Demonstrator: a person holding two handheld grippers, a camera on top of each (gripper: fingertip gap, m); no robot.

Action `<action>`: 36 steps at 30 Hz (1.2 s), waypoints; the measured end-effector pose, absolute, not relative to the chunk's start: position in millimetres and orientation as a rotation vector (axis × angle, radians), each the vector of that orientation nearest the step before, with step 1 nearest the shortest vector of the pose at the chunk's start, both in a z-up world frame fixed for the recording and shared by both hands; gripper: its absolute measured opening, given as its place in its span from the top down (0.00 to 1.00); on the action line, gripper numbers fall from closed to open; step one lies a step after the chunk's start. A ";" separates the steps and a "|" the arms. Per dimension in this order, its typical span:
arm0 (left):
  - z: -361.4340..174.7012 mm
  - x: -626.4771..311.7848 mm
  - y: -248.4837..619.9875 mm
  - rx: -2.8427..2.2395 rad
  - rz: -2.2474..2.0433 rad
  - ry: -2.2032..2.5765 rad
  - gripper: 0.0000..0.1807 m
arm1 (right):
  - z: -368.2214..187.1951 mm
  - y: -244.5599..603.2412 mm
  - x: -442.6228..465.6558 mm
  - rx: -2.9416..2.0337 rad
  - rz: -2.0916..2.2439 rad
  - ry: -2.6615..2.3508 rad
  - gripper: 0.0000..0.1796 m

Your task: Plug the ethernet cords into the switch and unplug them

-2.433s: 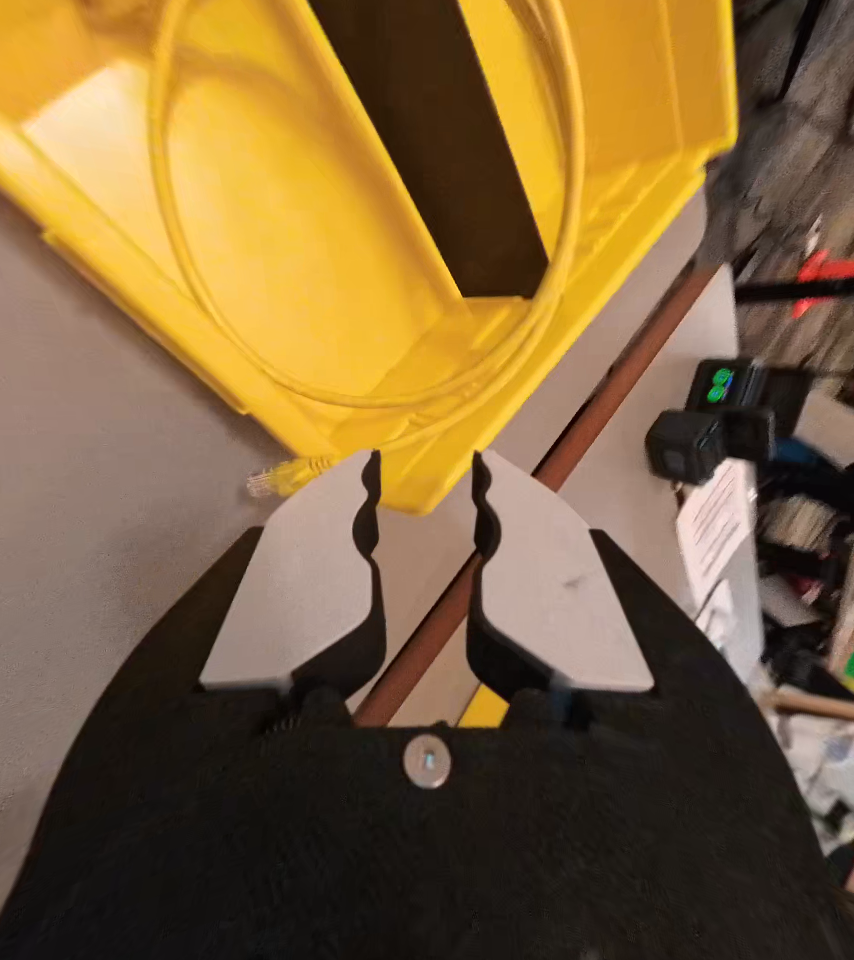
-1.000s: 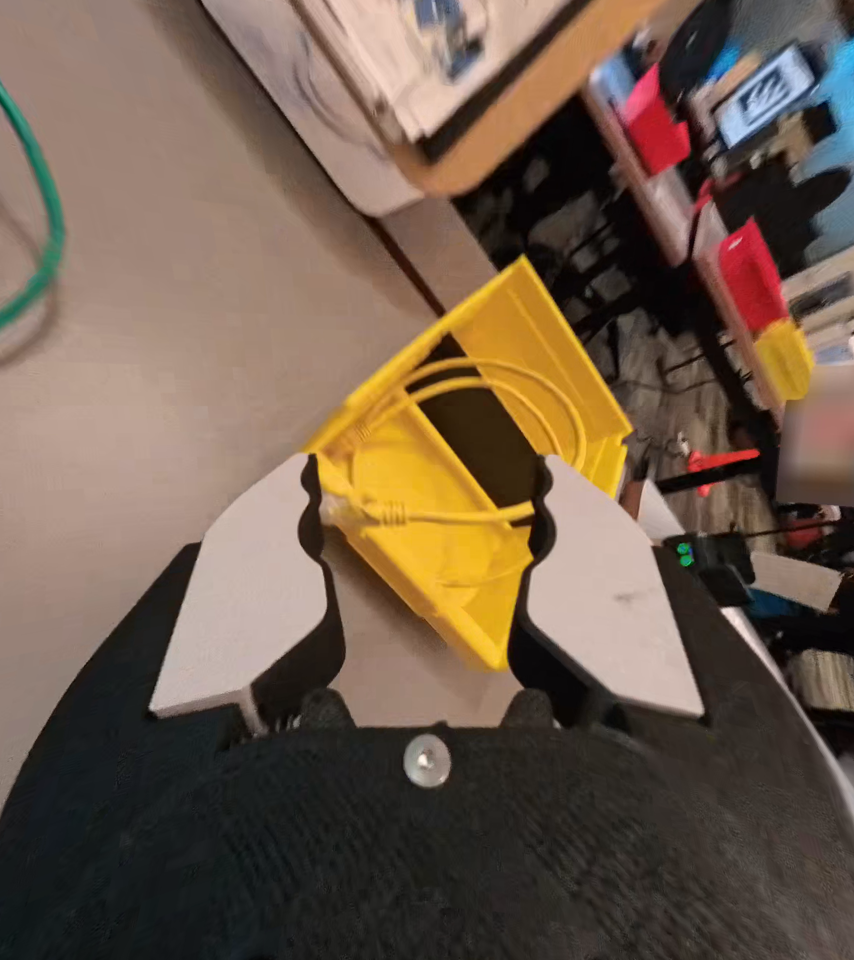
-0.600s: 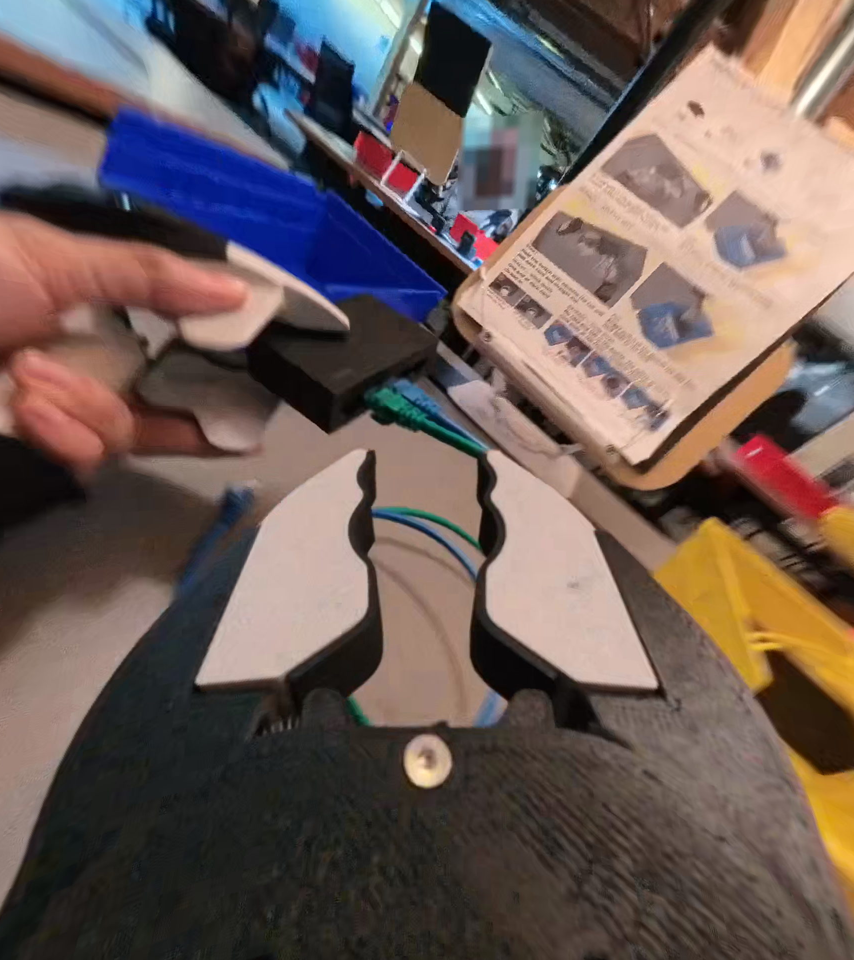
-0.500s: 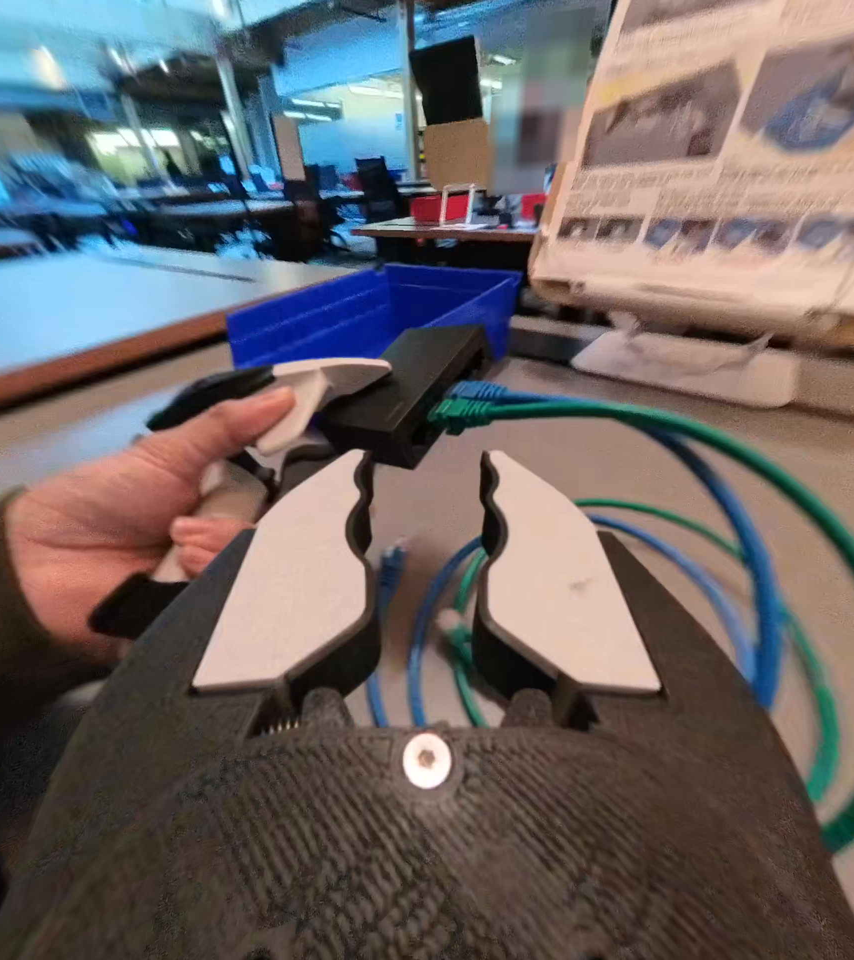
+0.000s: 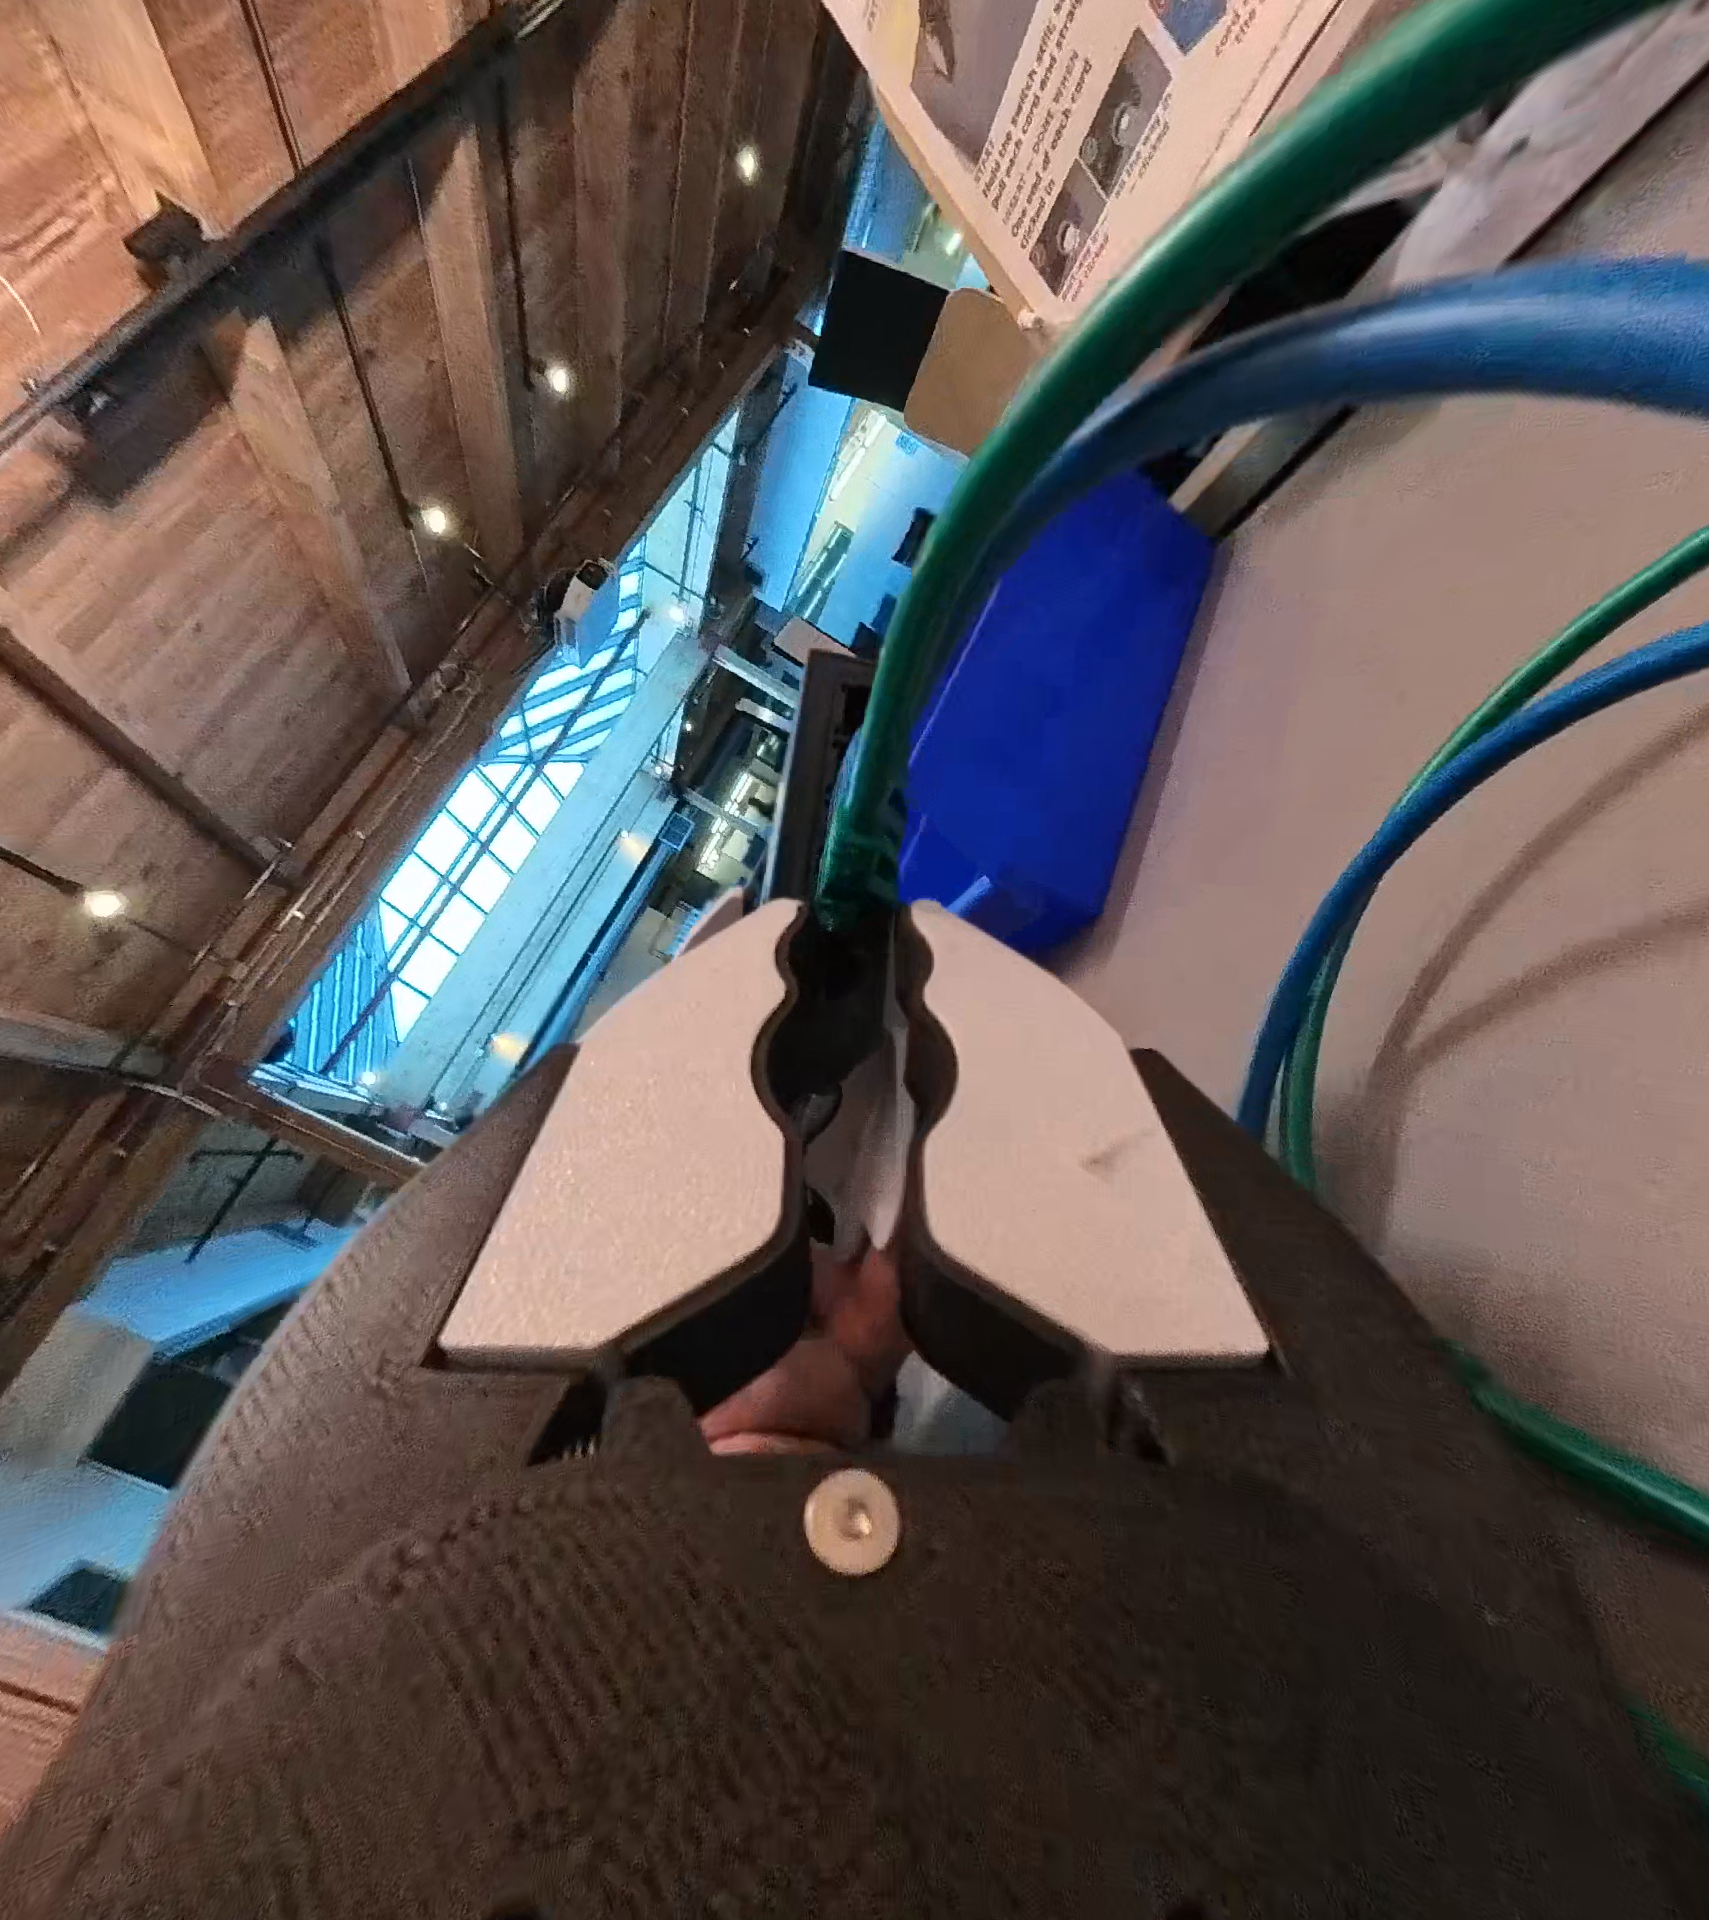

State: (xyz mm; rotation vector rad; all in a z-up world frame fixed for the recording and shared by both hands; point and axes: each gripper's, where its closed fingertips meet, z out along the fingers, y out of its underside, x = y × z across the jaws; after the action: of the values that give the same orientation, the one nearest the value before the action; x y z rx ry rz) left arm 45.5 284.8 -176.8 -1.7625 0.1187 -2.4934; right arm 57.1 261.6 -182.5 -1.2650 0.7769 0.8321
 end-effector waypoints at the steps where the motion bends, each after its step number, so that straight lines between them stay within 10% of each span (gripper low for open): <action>1: -176.2 45.4 284.5 -1.758 -2.496 0.122 0.85 | -181.4 261.7 57.2 -1.233 0.851 0.794 0.92; 23: -185.2 53.0 251.6 -1.705 -2.419 0.871 0.80 | -184.3 248.5 70.9 -1.241 0.955 0.694 0.93; 36: -199.6 61.0 249.4 -1.834 -2.474 0.541 0.85 | -197.0 250.3 82.1 -1.074 0.908 0.923 0.92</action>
State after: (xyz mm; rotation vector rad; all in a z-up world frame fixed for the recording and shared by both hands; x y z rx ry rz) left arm 61.0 249.4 -199.6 -1.8341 0.5413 -2.4739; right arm 82.1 250.3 -197.0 -1.0739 0.9233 0.9084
